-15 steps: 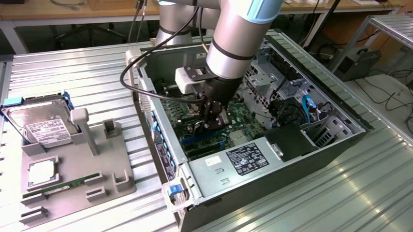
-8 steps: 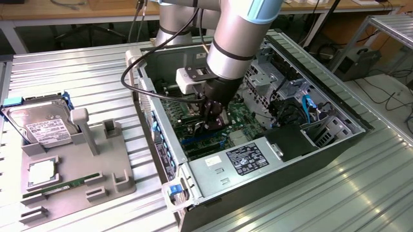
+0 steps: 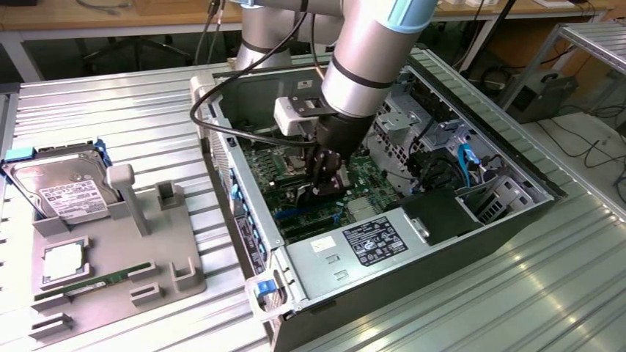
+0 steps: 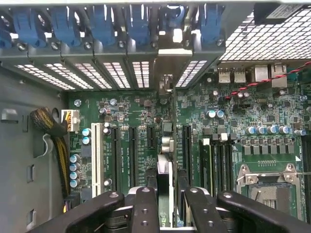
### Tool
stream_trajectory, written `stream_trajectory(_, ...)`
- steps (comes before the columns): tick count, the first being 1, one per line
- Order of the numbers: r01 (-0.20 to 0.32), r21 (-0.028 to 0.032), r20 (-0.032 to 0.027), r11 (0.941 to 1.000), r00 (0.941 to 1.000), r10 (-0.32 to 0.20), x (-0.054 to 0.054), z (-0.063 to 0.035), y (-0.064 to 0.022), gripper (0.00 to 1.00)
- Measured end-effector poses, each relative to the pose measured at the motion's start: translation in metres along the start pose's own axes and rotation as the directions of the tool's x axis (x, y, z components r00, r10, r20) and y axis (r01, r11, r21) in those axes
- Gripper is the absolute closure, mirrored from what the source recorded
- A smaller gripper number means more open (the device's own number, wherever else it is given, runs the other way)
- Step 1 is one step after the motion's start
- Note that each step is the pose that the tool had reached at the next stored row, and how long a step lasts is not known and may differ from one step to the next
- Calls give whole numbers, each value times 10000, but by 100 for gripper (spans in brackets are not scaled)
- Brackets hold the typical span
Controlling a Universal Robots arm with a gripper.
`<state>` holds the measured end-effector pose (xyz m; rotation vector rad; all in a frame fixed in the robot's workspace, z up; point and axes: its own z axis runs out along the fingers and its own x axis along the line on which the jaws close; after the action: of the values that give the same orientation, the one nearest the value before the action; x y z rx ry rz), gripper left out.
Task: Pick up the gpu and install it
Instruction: 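Insert the gpu into the slot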
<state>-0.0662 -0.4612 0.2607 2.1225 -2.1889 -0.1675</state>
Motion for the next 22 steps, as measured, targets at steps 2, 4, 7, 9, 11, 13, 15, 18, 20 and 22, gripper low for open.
stream_trajectory(2,-175,-253,15,9995,9998,175,-5,2,2,74)
stream_trajectory(4,26,-270,-18,9996,10000,-26,-40,34,3,74)
stream_trajectory(7,-22,-426,-276,9991,9996,10,-41,77,-2,74)
stream_trajectory(9,-36,-528,-382,9986,9993,16,-79,30,5,74)
stream_trajectory(11,0,-589,-181,9983,9998,-11,-79,81,-5,74)
stream_trajectory(13,-4,-641,-179,9979,9998,-7,-78,79,-45,74)
stream_trajectory(15,-12,-678,-177,9977,9998,0,-78,103,-49,74)
stream_trajectory(18,-22,-696,-187,9976,9998,9,-77,124,-52,74)
stream_trajectory(20,-25,-697,-180,9976,9998,12,-77,145,-55,74)
stream_trajectory(22,-28,-700,-184,9975,9998,15,-76,153,-56,74)
